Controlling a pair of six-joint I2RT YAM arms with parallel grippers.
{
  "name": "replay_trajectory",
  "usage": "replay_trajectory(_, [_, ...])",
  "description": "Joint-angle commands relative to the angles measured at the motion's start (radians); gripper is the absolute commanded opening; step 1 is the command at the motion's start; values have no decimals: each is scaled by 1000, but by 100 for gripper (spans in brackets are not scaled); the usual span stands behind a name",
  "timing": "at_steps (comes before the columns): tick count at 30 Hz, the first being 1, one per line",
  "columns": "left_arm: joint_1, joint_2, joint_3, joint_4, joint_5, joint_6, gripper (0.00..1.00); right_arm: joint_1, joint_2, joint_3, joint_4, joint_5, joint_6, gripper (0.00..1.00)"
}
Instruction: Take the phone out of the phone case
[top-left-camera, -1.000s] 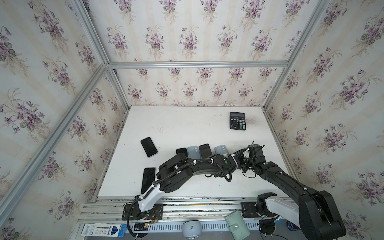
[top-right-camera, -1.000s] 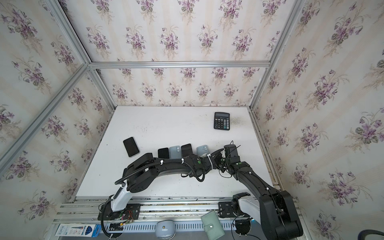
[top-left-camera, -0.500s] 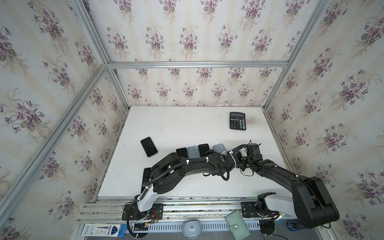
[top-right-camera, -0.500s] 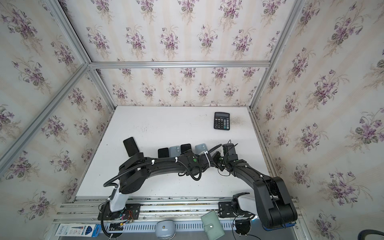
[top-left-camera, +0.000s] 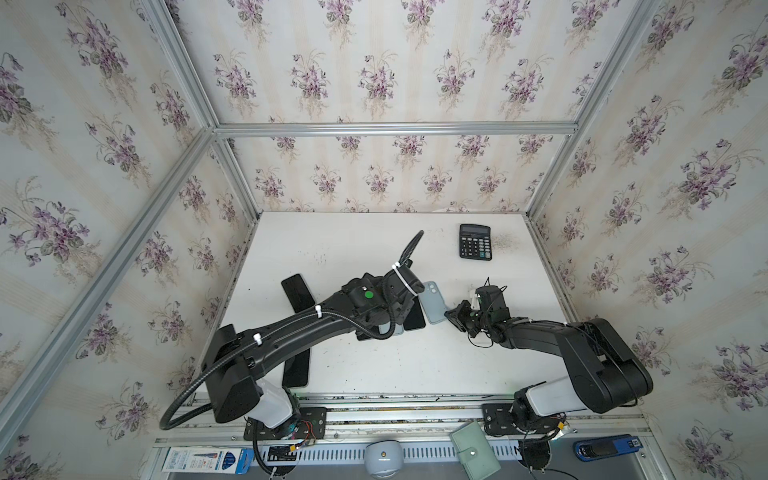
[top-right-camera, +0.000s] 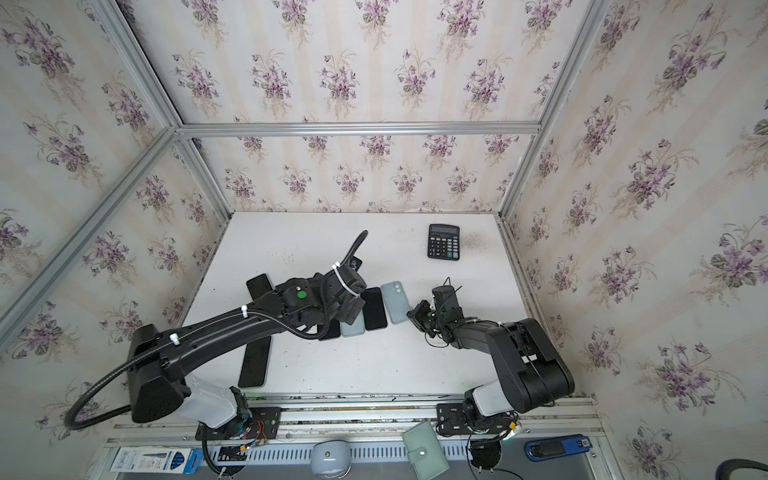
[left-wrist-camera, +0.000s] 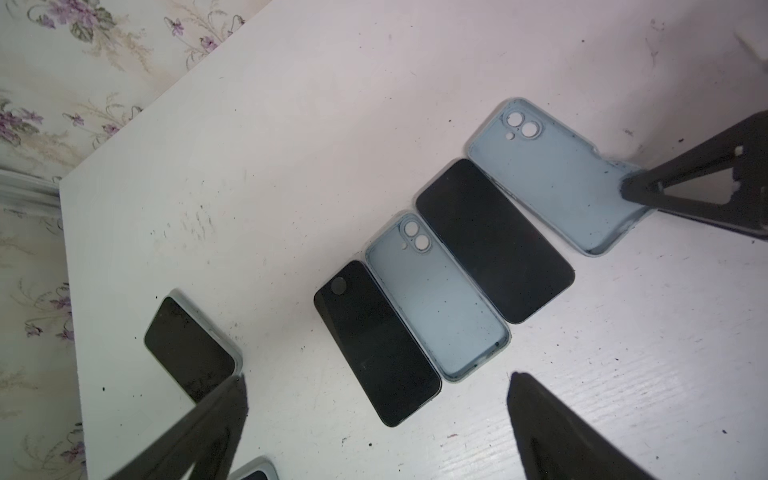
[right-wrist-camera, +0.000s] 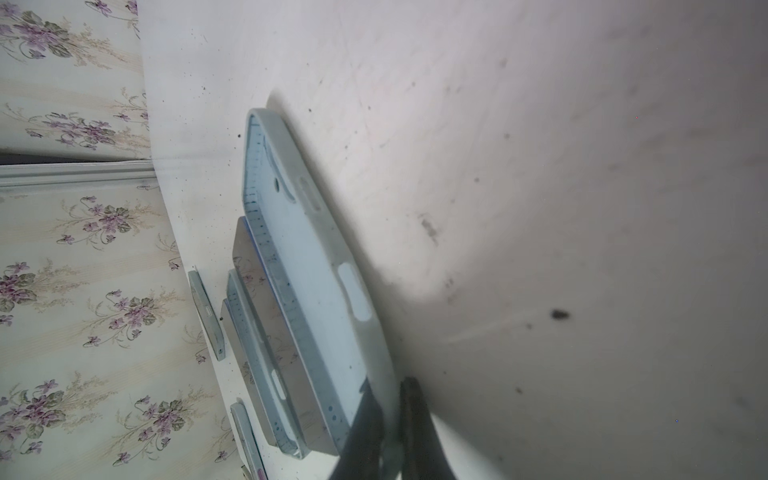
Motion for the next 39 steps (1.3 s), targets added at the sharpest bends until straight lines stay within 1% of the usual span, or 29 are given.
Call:
replay_trajectory(1, [49, -70, -29, -10, 45, -81, 100, 18, 15, -18, 83, 43, 45, 0])
replay_trajectory(5, [107, -140, -49, -14, 56, -81, 100, 31, 24, -35, 114, 61, 72, 0])
replay_trajectory(8, [159, -168, -47, -25, 76, -83, 100, 41, 23, -33, 104, 55, 70, 18])
replay_trajectory(10, [215, -189, -42, -38, 116, -102, 100, 44, 13, -34, 93, 41, 70, 27])
replay_trajectory(12, [262, -212, -43, -39, 141, -113, 100, 46, -9, -34, 44, 42, 60, 36])
replay_trajectory(15, [340, -235, -52, -49, 163, -126, 100, 47, -53, -27, -61, 41, 18, 46])
replay_trajectory(16, [379, -236, -58, -52, 183, -134, 100, 47, -72, -19, -108, 41, -2, 49])
replay_trajectory(17, [418, -270, -64, -56, 209, -138, 100, 47, -92, -11, -150, 38, -20, 52])
replay_trajectory(19, [492, -275, -77, -63, 243, -144, 100, 47, -133, 4, -232, 46, -48, 59])
replay_trajectory(21, [566, -265, -89, -72, 280, -148, 100, 47, -178, 21, -305, 52, -80, 64])
replay_trajectory(23, [666, -250, -102, -81, 350, -152, 100, 47, -231, 47, -378, 51, -119, 67])
replay_trajectory(25, [759, -191, -110, -93, 420, -155, 100, 47, -272, 82, -451, 48, -155, 68])
replay_trajectory(27, [830, -148, -118, -88, 455, -142, 100, 55, -312, 115, -510, 47, -188, 69])
replay_trajectory(29, [896, -81, -107, -90, 504, -115, 100, 81, -346, 156, -571, 72, -218, 81])
replay_trajectory(30, [919, -53, -101, -86, 524, -109, 100, 98, -358, 175, -592, 84, -230, 87])
replay_trajectory(34, [983, 73, -64, -77, 562, -71, 100, 189, -381, 251, -618, 131, -267, 89])
replay_trajectory(37, [1047, 165, -47, -65, 622, -67, 100, 298, -375, 318, -623, 196, -305, 90])
replay_trajectory(39, [1076, 205, -42, -51, 640, -70, 100, 356, -354, 366, -628, 232, -336, 94])
